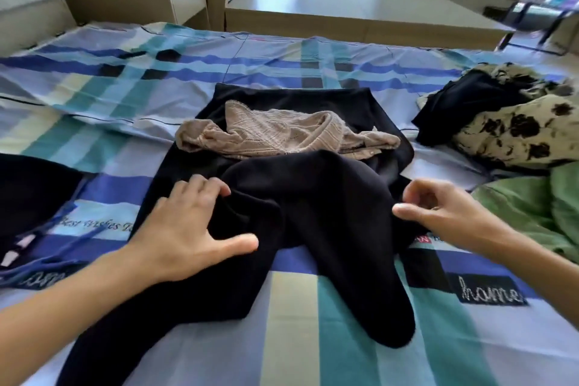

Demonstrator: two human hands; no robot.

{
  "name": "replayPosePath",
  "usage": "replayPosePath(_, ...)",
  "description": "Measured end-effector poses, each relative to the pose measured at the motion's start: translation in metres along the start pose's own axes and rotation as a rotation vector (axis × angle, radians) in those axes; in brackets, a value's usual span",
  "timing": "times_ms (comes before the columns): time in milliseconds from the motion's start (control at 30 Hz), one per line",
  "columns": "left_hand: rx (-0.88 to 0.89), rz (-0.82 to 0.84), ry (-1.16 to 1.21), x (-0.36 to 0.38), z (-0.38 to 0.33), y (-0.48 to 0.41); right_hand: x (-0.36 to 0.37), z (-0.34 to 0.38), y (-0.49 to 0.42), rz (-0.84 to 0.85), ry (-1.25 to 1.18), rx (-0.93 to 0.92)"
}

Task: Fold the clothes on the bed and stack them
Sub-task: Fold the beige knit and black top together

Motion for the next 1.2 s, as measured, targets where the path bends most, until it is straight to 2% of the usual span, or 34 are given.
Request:
replayPosePath(67,-0.063,0.209,-0.176,0.026,-0.007,0.022,0.019,0.019,0.031,0.257,0.082,-0.119)
replayPosePath(133,-0.155,0.345,-0.241,0.047,0.001,0.03,0.043,0.02,0.05,0.44,0.328,-0.174)
replayPosePath(233,-0.18,0.33,-0.204,0.054,0.012,0.022,0.063,0.012,0.048,0.362,0.59,-0.171)
replayPosePath(367,-0.09,0.154,-0.27,0.03,0.008,0.009,0.055,0.005,0.029,0.095,0.585,-0.139)
replayPosePath(433,-0.067,0.069,-0.279,0.017,0.002,0.009,0.042,0.009,0.024,-0.056,0.524,-0.2)
replayPosePath(500,-0.079,0.001,-0.224,-0.001,0.004,0.007,0.027,0.008,0.02,-0.149,0.35,-0.194)
replayPosePath(667,-0.07,-0.311,0.041,-0.088,0.037,0.009,-0.049,0.01,0.026,-0.13,-0.473,-0.05)
replayPosePath(733,-0.077,-0.385,0.081,-0.109,0.047,0.012,-0.078,-0.001,0.036,-0.176,-0.603,0.036)
replayPosePath(800,-0.102,-0.383,0.06,-0.117,0.055,0.012,-0.095,-0.022,0.043,-0.23,-0.543,0.132)
replayPosePath(867,-0.148,-0.221,0.008,-0.108,0.062,0.01,-0.097,-0.045,0.046,-0.183,-0.372,0.251)
replayPosePath(933,-0.214,-0.014,-0.073,-0.089,0.067,0.009,-0.092,-0.054,0.053,-0.073,-0.124,0.34)
replayPosePath(1000,-0.191,0.091,-0.206,-0.07,0.063,0.009,-0.085,-0.062,0.053,-0.034,0.206,0.359)
replayPosePath(1067,-0.013,0.107,-0.309,-0.054,0.045,0.009,-0.083,-0.048,0.055,-0.181,0.41,0.284)
replayPosePath(1100,0.096,0.109,-0.303,-0.047,0.033,0.01,-0.081,-0.027,0.058,-0.267,0.414,0.147)
replayPosePath(1133,0.202,0.127,-0.257,-0.04,0.019,0.014,-0.073,-0.003,0.063,-0.284,0.348,-0.052)
replayPosePath(1167,0.295,0.172,-0.178,-0.032,0.006,0.019,-0.061,0.024,0.071,-0.216,0.247,-0.235)
replayPosePath(1200,0.352,0.242,-0.092,-0.023,-0.008,0.026,-0.04,0.043,0.08,-0.052,0.163,-0.386)
Point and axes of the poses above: each hand's wrist, its own y-axis away from the middle knuckle, its own x-axis out of the palm, z = x × y, the point moved 6 cm from there along -y, towards the middle knuckle, and after that the axes turned 12 degrees about y, right-handed, at the moved point
